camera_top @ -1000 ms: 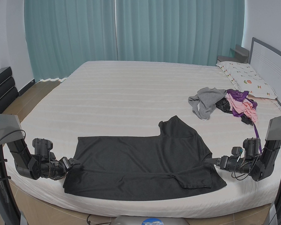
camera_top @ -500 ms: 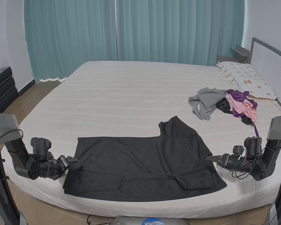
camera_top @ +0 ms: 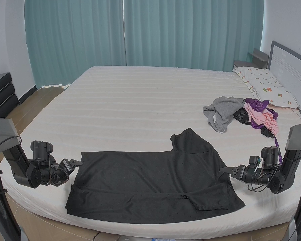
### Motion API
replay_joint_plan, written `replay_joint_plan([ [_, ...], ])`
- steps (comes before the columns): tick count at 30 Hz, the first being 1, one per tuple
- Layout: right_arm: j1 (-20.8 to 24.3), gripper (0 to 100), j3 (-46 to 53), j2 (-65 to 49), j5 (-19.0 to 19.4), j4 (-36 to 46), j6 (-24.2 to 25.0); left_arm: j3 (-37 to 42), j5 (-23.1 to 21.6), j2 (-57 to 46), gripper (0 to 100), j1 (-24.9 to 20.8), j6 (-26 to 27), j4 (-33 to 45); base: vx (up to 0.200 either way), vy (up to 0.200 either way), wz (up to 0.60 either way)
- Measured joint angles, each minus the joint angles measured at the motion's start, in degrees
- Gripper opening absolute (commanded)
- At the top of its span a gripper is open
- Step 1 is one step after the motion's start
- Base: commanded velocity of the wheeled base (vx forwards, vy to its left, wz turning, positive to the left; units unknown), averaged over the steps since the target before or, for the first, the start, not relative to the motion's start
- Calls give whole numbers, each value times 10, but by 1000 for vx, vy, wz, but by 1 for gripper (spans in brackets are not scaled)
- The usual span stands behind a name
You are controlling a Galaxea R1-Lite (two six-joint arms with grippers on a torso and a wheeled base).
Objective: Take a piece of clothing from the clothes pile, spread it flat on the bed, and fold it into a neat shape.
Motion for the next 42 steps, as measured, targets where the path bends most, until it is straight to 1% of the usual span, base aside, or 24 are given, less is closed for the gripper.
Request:
replay_joint_plan([
  [5, 1, 100, -1, 0, 0, 0, 0, -38, 0, 0, 100, -2, -11, 3, 0, 0, 0],
  [11, 1, 100, -1, 0, 0, 0, 1, -110, -1, 17, 100, -3, -11, 9, 0, 0, 0],
  [20, 7, 100, -1, 2, 1, 1, 2, -238, -3, 78, 100, -8, 25, 54, 0, 0, 0],
  [25, 12, 100, -1, 3, 1, 1, 7, -302, -4, 120, 100, -11, 32, 71, 0, 0, 0],
  [31, 12, 100, -8, 5, 0, 1, 11, -340, -2, 170, 100, -14, 36, 74, 0, 0, 0],
  [38, 14, 100, -10, 6, -1, 2, 11, -347, -1, 190, 100, -17, 36, 73, 0, 0, 0],
  [39, 14, 100, -10, 6, -1, 2, 11, -347, -1, 191, 0, -17, 36, 73, 0, 0, 0],
  [42, 14, 100, -10, 6, -1, 2, 10, -347, -1, 194, 0, -18, 38, 73, 0, 0, 0],
])
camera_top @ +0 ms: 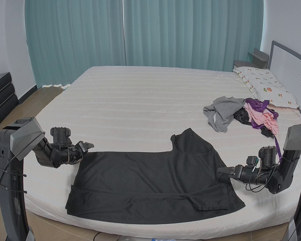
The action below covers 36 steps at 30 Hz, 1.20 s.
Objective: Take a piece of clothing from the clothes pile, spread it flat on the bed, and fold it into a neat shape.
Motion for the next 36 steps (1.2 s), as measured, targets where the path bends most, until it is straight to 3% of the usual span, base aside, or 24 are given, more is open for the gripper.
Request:
replay_joint_plan([
  [6, 0, 100, -8, 6, -5, 3, 0, 2, 2, 4, 0, -1, 1, -3, 0, 0, 0],
  [12, 12, 100, -54, 12, -54, 24, -1, 2, 20, 5, 0, -1, -2, -5, 0, 0, 0],
  [21, 43, 100, -217, 33, -86, 141, -1, 5, 58, 3, 0, -1, -32, -26, 0, 0, 0],
  [36, 62, 100, -503, 126, -144, 342, -9, 14, 62, 2, 0, -7, -50, -35, 0, 0, 0],
])
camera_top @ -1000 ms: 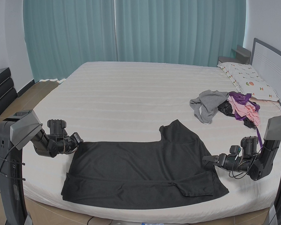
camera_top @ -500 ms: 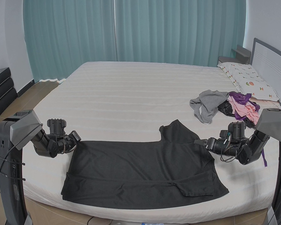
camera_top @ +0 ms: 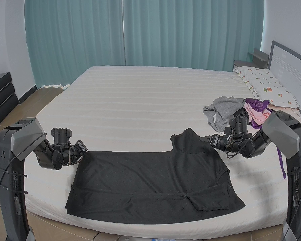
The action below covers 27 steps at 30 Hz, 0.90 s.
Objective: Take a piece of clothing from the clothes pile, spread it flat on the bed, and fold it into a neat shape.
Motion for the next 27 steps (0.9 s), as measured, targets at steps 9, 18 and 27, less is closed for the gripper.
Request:
replay_joint_plan([
  [9, 2, 0, -120, 65, -25, 56, -1, 3, -1, 0, 0, -1, -1, 0, 0, 0, 0],
  [18, 2, 0, -132, 84, -24, 63, -1, 4, 0, -1, 0, -1, -1, 0, 0, 0, 0],
  [27, -8, 0, -111, 68, -21, 54, 18, 17, 7, -17, 0, -1, 1, -2, 0, 0, 0],
])
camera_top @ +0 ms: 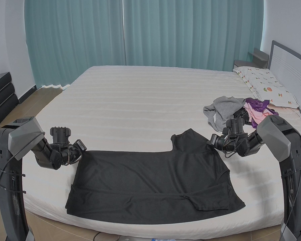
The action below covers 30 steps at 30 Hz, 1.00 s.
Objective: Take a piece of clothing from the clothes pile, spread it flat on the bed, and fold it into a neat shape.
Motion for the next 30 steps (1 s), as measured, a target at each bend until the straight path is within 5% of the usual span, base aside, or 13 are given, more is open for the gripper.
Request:
replay_joint_plan([
  [13, -12, 0, 85, -44, 2, -146, 31, 33, 4, -41, 0, 12, 0, -39, 0, 0, 0],
  [30, -13, 0, 105, -55, -4, -171, 38, 62, 7, -54, 0, 20, 1, -72, 0, 0, 0],
])
